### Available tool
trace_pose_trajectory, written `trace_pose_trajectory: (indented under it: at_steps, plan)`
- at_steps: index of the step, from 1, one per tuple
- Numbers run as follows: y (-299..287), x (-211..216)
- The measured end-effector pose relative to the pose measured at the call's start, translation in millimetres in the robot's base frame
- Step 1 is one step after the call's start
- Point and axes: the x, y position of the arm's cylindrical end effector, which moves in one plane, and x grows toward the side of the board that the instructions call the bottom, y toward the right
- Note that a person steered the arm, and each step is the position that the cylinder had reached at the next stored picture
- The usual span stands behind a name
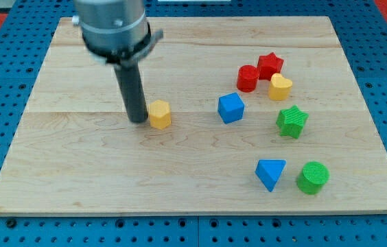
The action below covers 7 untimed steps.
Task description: Move the yellow hexagon to the left of the red circle
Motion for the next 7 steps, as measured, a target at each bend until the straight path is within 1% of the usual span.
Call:
trace_pose_trajectory:
  at_steps: [1, 2, 3, 4, 5, 6, 7]
  plan:
    - [49.0, -12.1]
    - [9.2, -7.0]
    - [34.7, 51.3]
    - [87.2, 30.5]
    - [78.8, -48.7]
    - [76.4, -71.1]
    - [36.4, -99.7]
